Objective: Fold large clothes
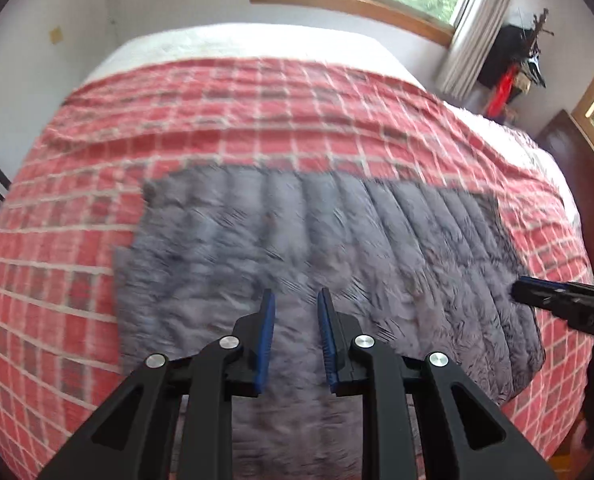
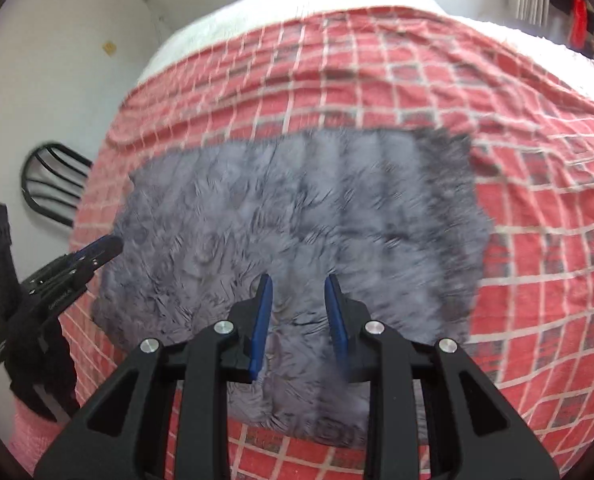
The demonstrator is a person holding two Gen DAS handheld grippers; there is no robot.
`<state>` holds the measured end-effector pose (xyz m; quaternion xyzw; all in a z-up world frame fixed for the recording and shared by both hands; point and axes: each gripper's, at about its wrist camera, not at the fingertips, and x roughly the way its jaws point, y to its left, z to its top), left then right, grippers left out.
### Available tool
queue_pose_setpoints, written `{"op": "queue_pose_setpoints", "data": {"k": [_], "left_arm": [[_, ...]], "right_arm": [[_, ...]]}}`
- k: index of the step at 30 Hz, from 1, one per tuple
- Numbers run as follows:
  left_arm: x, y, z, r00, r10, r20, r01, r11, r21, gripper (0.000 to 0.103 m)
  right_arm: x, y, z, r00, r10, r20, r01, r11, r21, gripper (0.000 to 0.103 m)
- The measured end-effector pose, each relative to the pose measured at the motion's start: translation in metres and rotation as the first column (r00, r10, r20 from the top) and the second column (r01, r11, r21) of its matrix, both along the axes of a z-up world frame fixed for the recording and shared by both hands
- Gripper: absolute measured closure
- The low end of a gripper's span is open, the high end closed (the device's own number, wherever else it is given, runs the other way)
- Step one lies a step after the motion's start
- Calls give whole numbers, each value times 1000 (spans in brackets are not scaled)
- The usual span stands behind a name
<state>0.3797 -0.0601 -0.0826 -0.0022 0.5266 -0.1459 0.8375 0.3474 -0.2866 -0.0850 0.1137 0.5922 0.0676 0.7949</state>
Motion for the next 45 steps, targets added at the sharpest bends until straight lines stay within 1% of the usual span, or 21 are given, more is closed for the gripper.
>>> {"op": "queue_pose_setpoints", "data": {"k": [2, 4, 7, 10, 17, 20, 22, 24, 25, 26, 27, 29, 30, 31, 32, 33, 34, 36, 38, 41, 45], "left_arm": [[1, -7, -14, 1000, -4, -29, 4, 1000, 13, 82], [1, -10, -32, 998, -4, -58, 6, 999, 33, 82], [-1, -11, -47, 997, -15, -71, 18, 999, 38, 82], [-3, -10, -57, 997, -26, -77, 29, 999, 41, 82], [-6, -14, -67, 997, -30, -65, 35, 997, 63, 83], [-6, -15, -66, 997, -33, -67, 38, 997, 71, 83], [-3, -13, -64, 996, -28, -81, 33, 998, 54, 83], [-2, -7, -56, 994, -27, -105, 30, 999, 24, 83], [-4, 0, -49, 994, -21, -107, 23, 1000, 12, 83], [-5, 6, -43, 995, -10, -101, 11, 1000, 5, 79], [-7, 15, -34, 996, 2, -86, -2, 1000, -5, 71], [-12, 40, -14, 999, 32, -34, -33, 999, -22, 59], [-12, 53, -7, 999, 51, -16, -51, 999, -19, 54], [-11, 72, -1, 997, 81, 1, -81, 997, -14, 53], [-9, 84, 2, 995, 98, 6, -97, 995, -13, 48], [-5, 98, 2, 993, 118, 5, -118, 993, -11, 40], [1, 116, -3, 990, 143, -12, -143, 990, -5, 38], [9, 136, -14, 983, 169, -67, -170, 985, -7, 38], [12, 147, -24, 980, 164, -109, -170, 984, -53, 38], [14, 151, -39, 979, 143, -148, -159, 982, -103, 36], [19, 151, -59, 973, 148, -179, -170, 979, -116, 34]], "right_arm": [[2, 9, -14, 1000, 6, -28, -7, 1000, -2, 75], [1, 15, -25, 999, 0, -47, -2, 1000, -31, 75], [2, 18, -42, 998, -14, -69, 12, 999, -40, 75], [1, 20, -55, 997, -21, -75, 16, 997, -70, 78], [-3, 26, -70, 998, -41, -45, 35, 992, -119, 79], [-3, 22, -70, 998, -49, -50, 44, 995, -93, 79], [-1, 16, -66, 997, -48, -56, 45, 997, -56, 79], [-6, 7, -54, 997, -52, -53, 52, 999, 6, 76], [-10, 2, -45, 998, -58, -36, 59, 998, 22, 71], [-13, -3, -38, 998, -63, -16, 63, 998, 28, 63], [-20, -12, -25, 997, -72, 24, 71, 997, 27, 58], [-29, -29, -6, 993, -84, 77, 82, 996, 25, 48], [-32, -41, 3, 990, -100, 97, 97, 995, 29, 46], [-34, -50, 7, 988, -114, 107, 111, 993, 36, 38], [-35, -64, 12, 984, -135, 116, 129, 990, 57, 31], [-34, -74, 12, 982, -146, 119, 138, 988, 74, 31], [-33, -88, 11, 980, -165, 109, 155, 984, 90, 31], [-27, -104, 2, 981, -180, 77, 173, 980, 96, 30], [-19, -111, -12, 982, -182, 42, 176, 976, 127, 29], [-12, -121, -32, 978, -207, -11, 206, 963, 174, 29], [-6, -124, -52, 978, -203, -50, 209, 950, 233, 27]]}}
